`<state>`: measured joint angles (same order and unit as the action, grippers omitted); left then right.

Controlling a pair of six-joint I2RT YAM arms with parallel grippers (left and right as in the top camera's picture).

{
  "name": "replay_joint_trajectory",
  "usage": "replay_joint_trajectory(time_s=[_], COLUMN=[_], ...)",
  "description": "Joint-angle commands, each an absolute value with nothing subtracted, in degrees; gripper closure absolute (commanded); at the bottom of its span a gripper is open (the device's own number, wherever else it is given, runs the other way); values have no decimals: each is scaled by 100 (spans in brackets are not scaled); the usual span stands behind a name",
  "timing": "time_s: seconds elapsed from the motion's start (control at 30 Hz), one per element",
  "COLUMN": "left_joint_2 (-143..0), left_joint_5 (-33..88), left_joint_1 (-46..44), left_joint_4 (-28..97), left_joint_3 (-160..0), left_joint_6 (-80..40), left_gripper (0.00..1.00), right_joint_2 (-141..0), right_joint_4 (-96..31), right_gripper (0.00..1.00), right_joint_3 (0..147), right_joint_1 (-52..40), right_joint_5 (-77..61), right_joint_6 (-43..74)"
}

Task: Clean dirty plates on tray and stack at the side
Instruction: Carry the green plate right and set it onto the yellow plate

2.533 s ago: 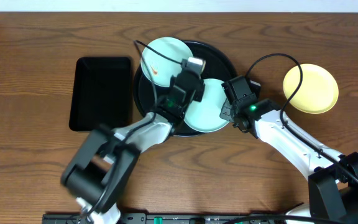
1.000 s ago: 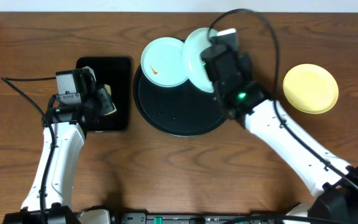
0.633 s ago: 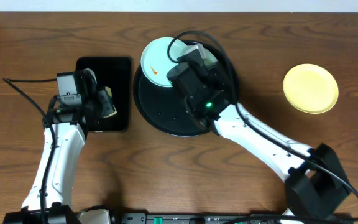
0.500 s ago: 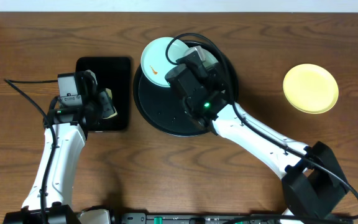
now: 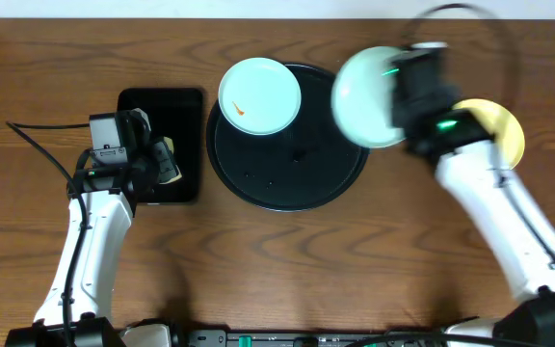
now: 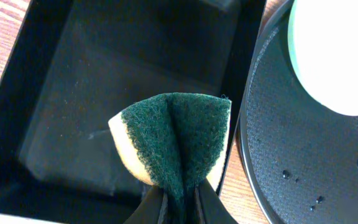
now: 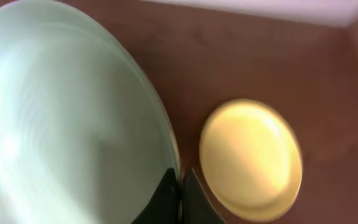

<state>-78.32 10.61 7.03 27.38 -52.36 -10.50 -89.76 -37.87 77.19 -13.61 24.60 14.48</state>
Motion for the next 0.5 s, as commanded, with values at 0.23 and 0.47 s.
replay_joint_trajectory(time_s=[0.23, 0.47], left_joint_2=[-7824, -7824], left_joint_5=[1092, 1092], left_joint_1=[722, 722], left_joint_4=[2759, 2762], left_joint_3=[-5175, -5175], left_joint_6=[-1015, -1013], left_gripper=[91, 92], right_joint_2=[-9443, -10195], right_joint_4=[-4458, -4351], right_gripper=[99, 99], right_joint_3=[7655, 7640], right_joint_1=[2246, 3299], right_joint_5=[-947, -1380], right_joint_6=[2530, 2615])
